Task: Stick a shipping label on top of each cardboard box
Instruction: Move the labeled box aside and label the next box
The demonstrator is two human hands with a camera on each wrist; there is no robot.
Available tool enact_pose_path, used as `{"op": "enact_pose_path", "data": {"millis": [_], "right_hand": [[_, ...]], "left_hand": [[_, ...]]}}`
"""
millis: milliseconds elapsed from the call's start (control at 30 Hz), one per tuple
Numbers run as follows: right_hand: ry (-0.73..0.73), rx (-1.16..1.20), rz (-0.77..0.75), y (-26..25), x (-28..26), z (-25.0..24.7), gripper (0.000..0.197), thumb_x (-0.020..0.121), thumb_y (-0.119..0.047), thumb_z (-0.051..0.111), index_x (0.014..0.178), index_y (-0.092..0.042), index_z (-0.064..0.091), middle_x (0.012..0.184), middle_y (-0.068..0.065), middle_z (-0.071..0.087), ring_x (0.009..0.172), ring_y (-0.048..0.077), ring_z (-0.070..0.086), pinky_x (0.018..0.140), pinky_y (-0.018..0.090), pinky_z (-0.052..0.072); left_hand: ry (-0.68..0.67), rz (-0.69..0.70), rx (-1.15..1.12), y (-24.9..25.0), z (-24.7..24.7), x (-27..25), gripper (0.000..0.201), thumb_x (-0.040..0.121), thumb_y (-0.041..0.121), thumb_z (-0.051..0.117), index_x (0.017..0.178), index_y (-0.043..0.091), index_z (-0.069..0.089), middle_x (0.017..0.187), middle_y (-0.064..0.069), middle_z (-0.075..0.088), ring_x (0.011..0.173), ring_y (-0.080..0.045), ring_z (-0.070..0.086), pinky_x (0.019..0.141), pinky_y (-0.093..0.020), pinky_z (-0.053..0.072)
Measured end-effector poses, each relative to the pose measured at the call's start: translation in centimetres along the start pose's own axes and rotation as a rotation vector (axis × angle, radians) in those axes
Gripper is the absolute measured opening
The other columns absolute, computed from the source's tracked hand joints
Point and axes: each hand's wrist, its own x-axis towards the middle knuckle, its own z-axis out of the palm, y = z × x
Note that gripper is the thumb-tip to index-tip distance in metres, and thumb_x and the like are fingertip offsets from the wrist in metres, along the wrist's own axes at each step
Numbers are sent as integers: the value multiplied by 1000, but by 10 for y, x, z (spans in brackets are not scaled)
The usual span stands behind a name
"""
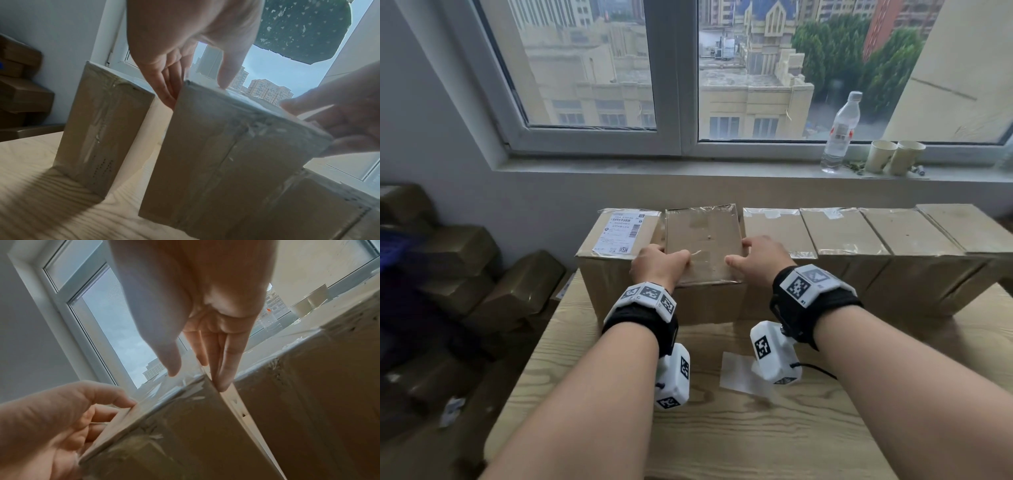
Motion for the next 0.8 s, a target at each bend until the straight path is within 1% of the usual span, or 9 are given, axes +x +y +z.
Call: {"op": "enact_pose_path", "data": {"millis": [33,100,200,300,433,500,567,667,800], "right_hand": [[8,11,-9,0,-4,-3,39,89,-38,61,117,-11,64,116,8,67,107,26,61,90,32,46],[29,19,-37,-1,-11,-11,40,89,-39,60,115,-9,65,115,9,67,108,28,61,88,31,45],[25,26,-62,-1,-21,-20,40,90,-42,58,105,-6,68,105,11,69,103,30,63,81,30,45],[37,59,-58,5,-30,-28,43,88,-48,59,94,-7,69,95,11,71,92,30,67,84,34,53],[27,53,-39,19,-43,-44,46,88,-51,57,95,-7,67,90,13,74,86,30,71,85,39,56],[7,44,-35,29,-50,-52,45,89,-51,57,93,-7,66,87,12,75,82,29,71,82,39,57],[-2,14,-22,42,-55,-58,49,89,-52,56,98,-5,66,94,14,73,88,31,70,83,42,57],[-25,1,12,65,-63,-67,53,89,-54,56,101,-3,65,99,15,71,92,33,68,84,44,56],[-23,-50,41,99,-73,-78,49,88,-55,53,90,-8,66,90,12,71,89,32,68,82,37,55]], "left_hand": [[28,-5,-20,0,-2,-5,47,79,35,66,121,14,64,121,-8,65,111,-28,58,87,-27,43],[78,-12,-64,3,-7,-15,48,80,37,64,122,14,64,118,-8,66,107,-28,59,82,-26,41],[116,-33,-108,7,-16,-29,36,83,36,60,110,12,64,108,-8,66,91,-25,53,75,-25,35],[81,-53,-101,13,-23,-43,29,85,37,56,98,12,63,97,-8,61,97,-28,55,75,-27,34],[30,-81,-83,18,-28,-62,46,84,41,56,114,8,64,115,-10,61,107,-28,54,79,-28,33],[27,-108,-99,21,-26,-74,49,83,43,59,116,8,63,111,-10,59,103,-29,54,80,-28,36],[-5,-128,-130,25,-19,-87,51,75,47,62,108,9,65,101,-6,62,93,-27,58,83,-28,46],[-61,-147,-166,32,0,-103,64,51,56,61,96,12,70,95,-6,73,87,-27,69,87,-40,56],[-146,-149,-147,38,35,-120,56,49,56,63,84,13,68,90,-6,72,85,-26,69,84,-41,58]]}}
